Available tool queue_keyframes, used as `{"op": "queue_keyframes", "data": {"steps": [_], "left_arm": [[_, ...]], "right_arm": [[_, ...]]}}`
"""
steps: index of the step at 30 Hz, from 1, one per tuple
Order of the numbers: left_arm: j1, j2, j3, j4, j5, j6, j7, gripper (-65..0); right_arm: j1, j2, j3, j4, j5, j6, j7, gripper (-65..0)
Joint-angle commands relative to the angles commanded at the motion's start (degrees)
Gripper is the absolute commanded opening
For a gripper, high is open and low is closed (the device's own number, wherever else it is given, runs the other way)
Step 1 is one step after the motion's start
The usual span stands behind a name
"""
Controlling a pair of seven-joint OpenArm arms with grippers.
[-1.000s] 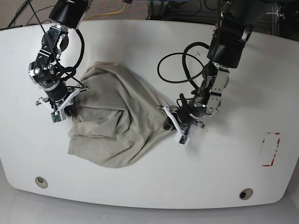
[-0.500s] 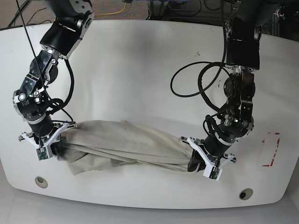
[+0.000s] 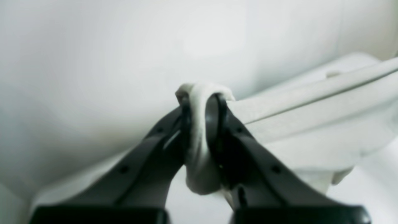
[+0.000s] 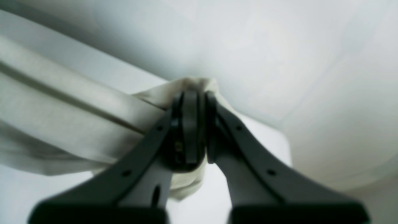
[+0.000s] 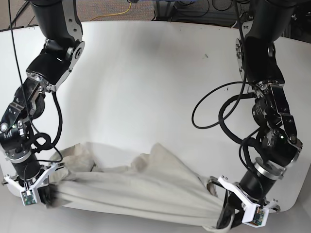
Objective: Layout the t-shirt on the table in an organized manner, then fold the t-shirt properly
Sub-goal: 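Lift the shirt with both grippers and pull it apart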
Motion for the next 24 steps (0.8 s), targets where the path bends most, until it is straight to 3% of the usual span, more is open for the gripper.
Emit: {"op": "queue_keyframes", "data": {"steps": [8,20,24], "left_arm": [[-6.95,0.0,-1.49,-0.09,0.26,0.0,0.09,-64.7],[-16.09,-2.11,-3.69,-5.54,1.93,0.0,2.2,-64.6],[-11.69,-3.43,-3.69,-5.63,1.85,-0.09,4.48,-64.6]], "right_arm": [[8.26,0.88,-3.6,-0.53,-0.18,-0.09,0.0,-65.0],[18.11,2.99,-8.97,-12.92,-0.26,-0.18,-0.18,-65.0],[14.51,3.34,-8.62,-11.96,-0.26,-0.18,-5.36,-65.0]]}}
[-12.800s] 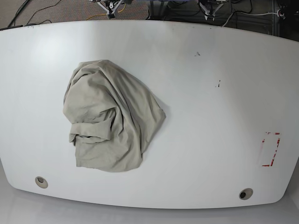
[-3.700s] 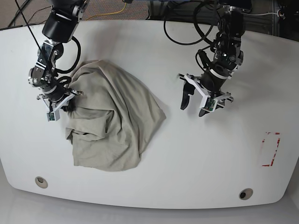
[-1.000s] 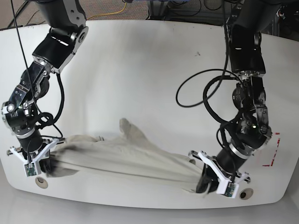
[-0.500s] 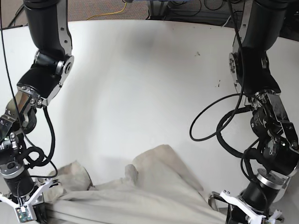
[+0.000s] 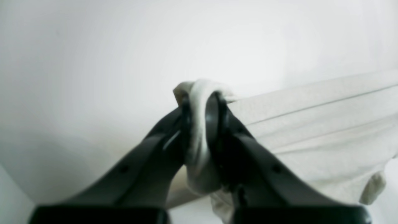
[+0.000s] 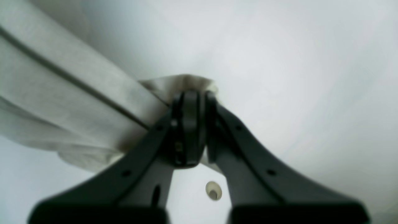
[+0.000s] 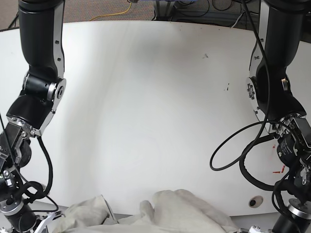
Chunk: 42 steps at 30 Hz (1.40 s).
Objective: Layout the t-shirt on the table in an organized manner, then fold the t-shirt properly
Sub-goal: 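Lift the shirt with both grippers and pull it apart, then lay the shirt flat on the table and release both grippers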
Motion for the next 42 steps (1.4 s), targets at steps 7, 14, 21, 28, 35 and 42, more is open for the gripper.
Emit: {"op": "queue_keyframes", "data": {"steps": [7,14,21,28,35,42], "left_arm": [[14.68,-3.16,-0.18,6.42,-0.09,-2.2,3.43,-64.7],[32.62,-2.9,-4.57,11.16,-0.09,-6.77,5.36,-64.7],[51.16,-2.37,-5.98,11.69,-0.18,-9.76,5.27,-65.0],[63.56,-1.76,-8.97,11.87,-0.18,-10.73,5.27,-64.9],[69.45,-5.19,-9.14,11.87,0.26,-16.53,5.27,-64.6],[69.1,-8.53,-9.14,11.52,0.09,-16.97,8.88,-47.5]], "right_arm": [[-16.88,-0.53,3.96,12.13,0.26,0.09,-4.48,-65.0],[-36.04,-6.24,7.74,21.1,0.18,0.44,-5.27,-65.0],[-53.98,-16.53,11.52,23.65,0.0,0.44,-4.31,-65.0],[-62.07,-19.16,12.4,23.65,0.0,0.0,-3.6,-64.0],[-66.2,-19.16,12.4,23.65,0.0,-2.37,-3.6,-33.8],[-67.34,-18.81,12.57,23.65,0.0,-3.6,-3.52,-14.7]]}}
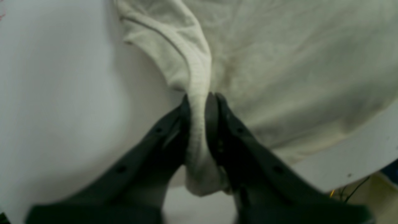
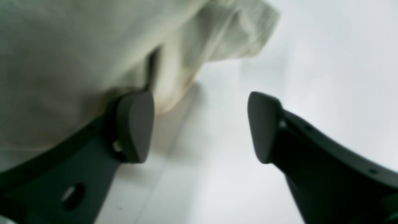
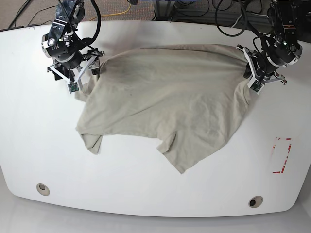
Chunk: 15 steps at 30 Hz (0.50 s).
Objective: Layout the t-shirt on the table in an organized manner, then fold the t-shirt properly
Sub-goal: 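Lay the shirt flat on the table and release both grippers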
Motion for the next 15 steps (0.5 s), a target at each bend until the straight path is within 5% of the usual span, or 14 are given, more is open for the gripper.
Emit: {"op": "queue_keyframes", "data": {"steps": [5,15], "left_arm": [[-0.7,-0.44,0.0,0.0,0.26,0.0,0.18,-20.3],[-2.9,-2.81,-2.37,0.09,0.18,0.0,0.26,-20.3]], "right_arm": [[1.23,0.0,0.0,0.0,0.26,0.09,0.0,-14.7],[8.09,1.67,0.0,-0.09,0.09,0.09,0.0,-14.7]]}}
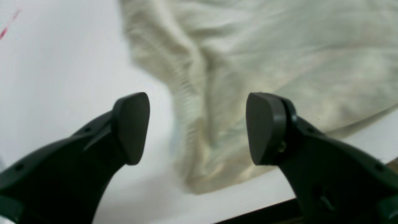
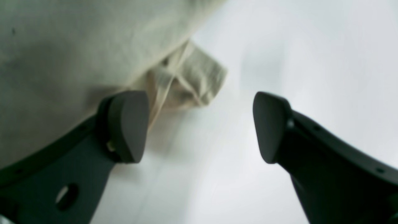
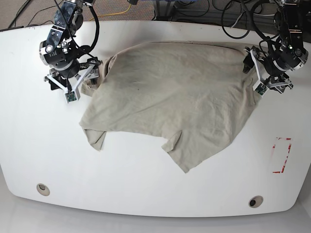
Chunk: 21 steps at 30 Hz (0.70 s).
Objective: Layout the t-shirt on the table in an organized manner, then fold the t-shirt properly
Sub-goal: 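Lay the shirt flat on the table and release both grippers, then grasp the shirt edge near the right gripper and drag it outward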
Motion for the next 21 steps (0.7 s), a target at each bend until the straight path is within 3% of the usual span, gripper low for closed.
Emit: {"op": "queue_keyframes", "data": {"steps": [3,9,17,21], "left_arm": [[-1.76,0.0,-4.04,0.0,-0.18,0.0,0.0,-20.3],[-6.15,1.05,-4.48,0.09,-0.26,0.0,0.0,-20.4],[-1.85,8.97,-4.57,0.26,-0.26,0.0,0.0,-20.4],[2.64,12.84,-4.57,0.26,-0.26,0.0,-0.18,-20.4]], "right_arm": [[3.96,0.7,-0.09,-0.18,0.09,0.09,0.0,-14.4],[13.36,1.76,-3.43,-5.36,0.53,0.09,-0.09,-14.3],[23.21,2.02,-9.41,-21.19,0.44,0.18,0.88,-14.3],[25.76,2.2,-15.47,-29.89,0.44,0.18,6.24,-14.3]]}}
